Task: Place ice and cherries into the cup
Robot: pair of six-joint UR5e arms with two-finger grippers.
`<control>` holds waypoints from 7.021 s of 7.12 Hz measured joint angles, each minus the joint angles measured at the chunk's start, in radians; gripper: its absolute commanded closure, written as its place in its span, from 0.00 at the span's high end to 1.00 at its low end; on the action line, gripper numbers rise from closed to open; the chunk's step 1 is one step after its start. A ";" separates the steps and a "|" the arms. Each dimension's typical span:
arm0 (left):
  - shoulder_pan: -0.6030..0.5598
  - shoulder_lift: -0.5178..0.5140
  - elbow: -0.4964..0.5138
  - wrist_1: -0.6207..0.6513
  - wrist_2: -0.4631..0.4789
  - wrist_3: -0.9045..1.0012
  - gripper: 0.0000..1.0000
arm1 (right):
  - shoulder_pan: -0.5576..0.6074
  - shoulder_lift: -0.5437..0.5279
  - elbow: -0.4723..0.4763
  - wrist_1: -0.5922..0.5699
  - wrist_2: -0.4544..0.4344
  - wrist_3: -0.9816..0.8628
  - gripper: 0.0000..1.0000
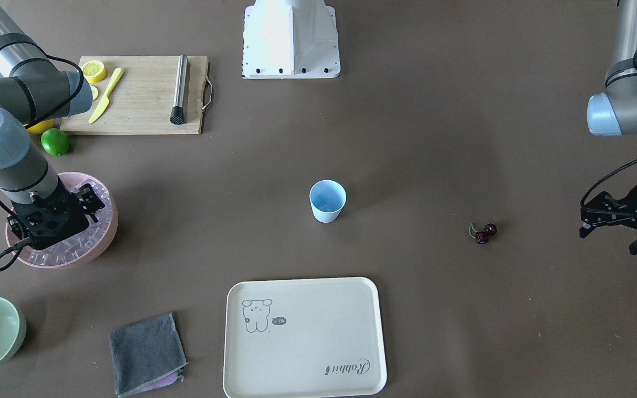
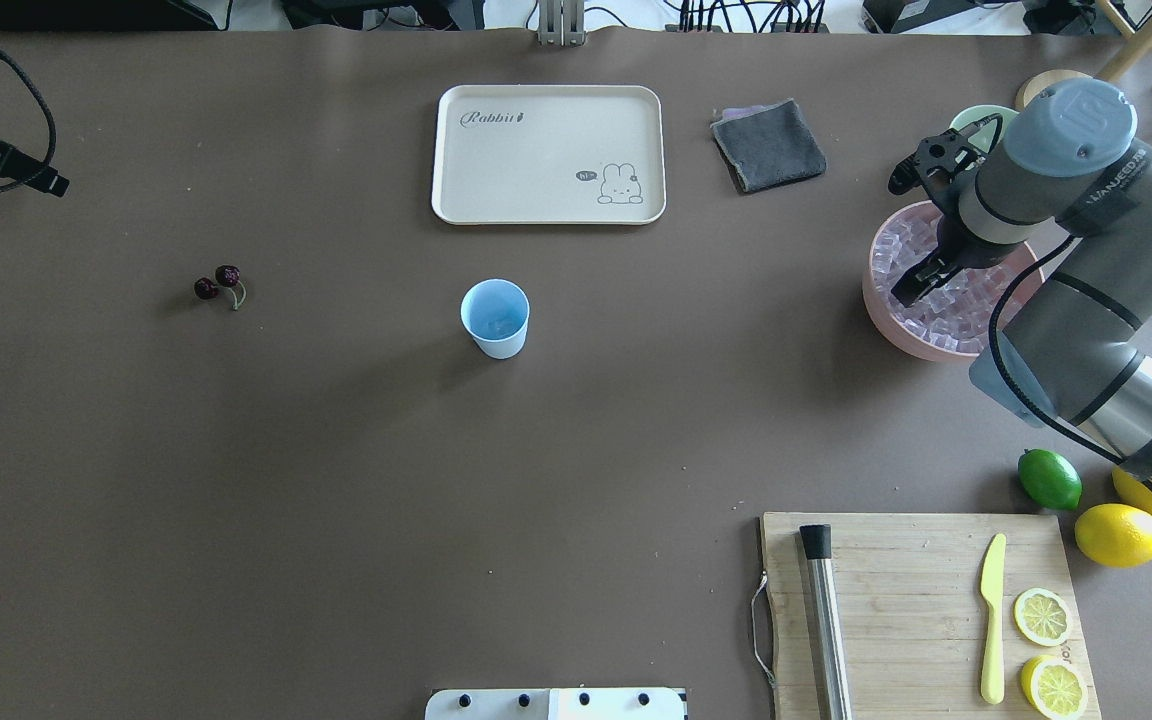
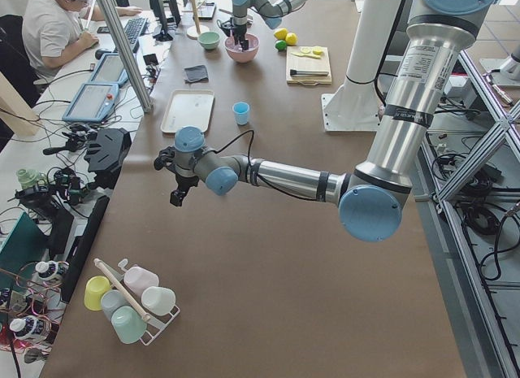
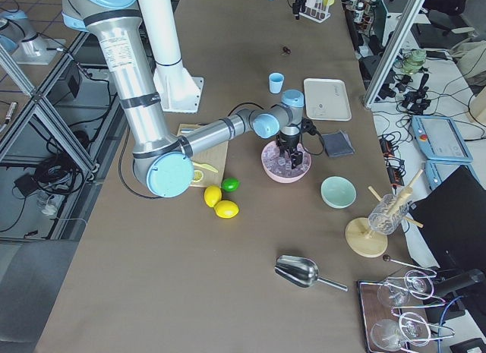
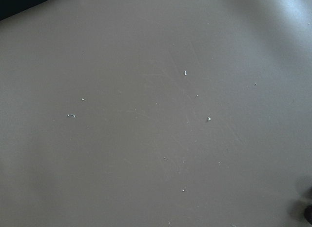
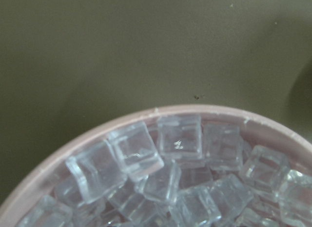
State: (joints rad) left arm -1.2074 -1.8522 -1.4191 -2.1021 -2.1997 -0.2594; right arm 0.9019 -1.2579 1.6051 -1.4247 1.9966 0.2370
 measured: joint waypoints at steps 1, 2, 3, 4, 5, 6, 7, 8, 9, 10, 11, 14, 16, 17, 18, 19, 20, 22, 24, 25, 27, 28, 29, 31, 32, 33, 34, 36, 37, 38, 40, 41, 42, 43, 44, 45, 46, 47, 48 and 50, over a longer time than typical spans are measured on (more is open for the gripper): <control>0.000 0.000 0.000 -0.001 0.000 0.000 0.98 | 0.000 0.000 0.004 0.000 -0.002 0.002 0.45; 0.000 0.001 0.000 -0.001 0.000 0.000 0.98 | 0.000 -0.001 0.008 0.000 -0.002 0.006 0.38; 0.001 0.002 0.000 -0.001 0.000 0.000 0.98 | 0.000 0.000 0.011 0.000 -0.002 0.007 0.27; 0.001 0.002 0.000 -0.001 0.000 0.000 0.98 | 0.000 0.000 0.016 0.000 -0.002 0.008 0.16; 0.001 0.002 0.000 -0.001 0.000 -0.001 0.98 | 0.001 -0.001 0.023 -0.001 0.000 0.008 0.10; 0.002 0.002 0.000 -0.002 0.000 -0.001 0.98 | 0.001 -0.002 0.030 -0.001 0.001 0.009 0.00; 0.002 0.001 0.000 -0.002 0.000 -0.001 0.98 | 0.002 -0.002 0.034 -0.002 0.002 0.009 0.00; 0.002 0.001 0.000 -0.002 0.000 -0.001 0.98 | 0.004 -0.002 0.037 -0.002 0.003 0.010 0.00; 0.003 0.001 0.000 -0.001 0.000 -0.001 0.98 | 0.005 -0.002 0.037 -0.002 0.004 0.010 0.00; 0.006 0.000 0.000 -0.001 0.000 -0.001 0.98 | 0.007 -0.002 0.037 -0.002 0.004 0.010 0.00; 0.008 0.000 0.000 -0.001 0.001 -0.001 0.98 | 0.007 -0.002 0.036 -0.002 0.004 0.010 0.82; 0.010 -0.001 0.003 -0.003 0.006 -0.001 0.98 | 0.007 0.000 0.032 -0.004 0.005 0.003 0.99; 0.013 0.001 0.014 -0.021 0.008 -0.002 0.98 | 0.008 0.001 0.036 -0.007 0.010 0.001 0.99; 0.015 0.001 0.018 -0.030 0.008 -0.011 0.98 | 0.004 -0.001 0.034 -0.007 0.008 0.000 0.99; 0.018 0.002 0.019 -0.040 0.009 -0.028 0.98 | -0.005 -0.002 0.033 -0.007 0.005 0.000 0.99; 0.022 0.002 0.023 -0.054 0.012 -0.037 0.98 | -0.009 -0.002 0.036 -0.008 0.006 0.002 0.99; 0.024 0.002 0.032 -0.067 0.014 -0.041 0.98 | -0.011 -0.005 0.038 -0.008 0.008 0.002 0.99; 0.027 0.002 0.042 -0.080 0.015 -0.043 0.98 | -0.010 -0.010 0.038 -0.008 0.012 -0.008 0.99; 0.028 0.002 0.043 -0.082 0.019 -0.043 0.98 | -0.005 -0.015 0.036 -0.007 0.014 -0.053 0.99; 0.028 0.002 0.043 -0.082 0.025 -0.043 0.98 | -0.004 -0.019 0.036 -0.005 0.014 -0.065 0.99; 0.028 0.002 0.043 -0.083 0.029 -0.043 0.98 | -0.004 -0.029 0.036 -0.003 0.013 -0.072 0.99; 0.030 0.001 0.044 -0.083 0.032 -0.043 0.98 | -0.004 -0.034 0.037 -0.002 0.012 -0.072 0.99; 0.034 0.000 0.044 -0.084 0.035 -0.044 0.98 | -0.005 -0.037 0.038 -0.002 0.011 -0.071 0.92; 0.037 -0.004 0.046 -0.084 0.037 -0.044 0.98 | -0.006 -0.041 0.039 -0.002 0.009 -0.066 0.56; 0.039 -0.005 0.046 -0.084 0.037 -0.044 0.98 | -0.006 -0.041 0.039 -0.002 0.008 -0.064 0.45; 0.041 -0.005 0.046 -0.084 0.037 -0.044 0.98 | -0.006 -0.040 0.039 -0.002 0.007 -0.061 0.40; 0.043 -0.005 0.046 -0.084 0.037 -0.044 0.98 | -0.006 -0.040 0.040 -0.002 0.005 -0.056 0.40; 0.045 -0.004 0.047 -0.087 0.037 -0.045 0.98 | -0.006 -0.040 0.046 -0.002 0.004 -0.046 0.07; 0.046 -0.002 0.050 -0.094 0.037 -0.045 0.98 | -0.006 -0.040 0.057 -0.003 0.005 -0.045 0.00; 0.049 -0.002 0.052 -0.097 0.039 -0.046 0.98 | -0.004 -0.040 0.069 -0.006 0.007 -0.044 0.00; 0.053 -0.003 0.052 -0.099 0.045 -0.046 0.98 | 0.027 -0.021 0.114 -0.056 0.047 -0.044 0.00; 0.056 -0.004 0.052 -0.099 0.048 -0.046 0.98 | 0.050 0.021 0.151 -0.142 0.080 -0.042 0.00; 0.060 -0.004 0.052 -0.099 0.050 -0.046 0.98 | 0.059 0.112 0.179 -0.274 0.099 -0.020 0.00; 0.062 -0.004 0.051 -0.099 0.050 -0.046 0.98 | 0.045 0.217 0.185 -0.379 0.106 0.043 0.00; 0.064 -0.004 0.051 -0.099 0.051 -0.046 0.98 | 0.004 0.328 0.161 -0.428 0.105 0.151 0.00; 0.064 -0.004 0.050 -0.099 0.051 -0.046 0.98 | -0.052 0.444 0.100 -0.443 0.090 0.271 0.00; 0.065 -0.006 0.050 -0.099 0.051 -0.046 0.98 | -0.115 0.542 0.030 -0.429 0.054 0.385 0.00; 0.066 -0.009 0.049 -0.099 0.052 -0.046 0.98 | -0.173 0.605 -0.029 -0.386 0.009 0.487 0.00; 0.067 -0.012 0.049 -0.098 0.052 -0.046 0.98 | -0.230 0.644 -0.086 -0.325 -0.044 0.580 0.00; 0.071 -0.018 0.050 -0.098 0.060 -0.045 0.98 | -0.309 0.701 -0.184 -0.245 -0.138 0.682 0.00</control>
State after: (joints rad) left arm -1.1367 -1.8702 -1.3694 -2.1998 -2.1402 -0.3046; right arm 0.5930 -0.5565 1.4214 -1.6700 1.8586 0.9190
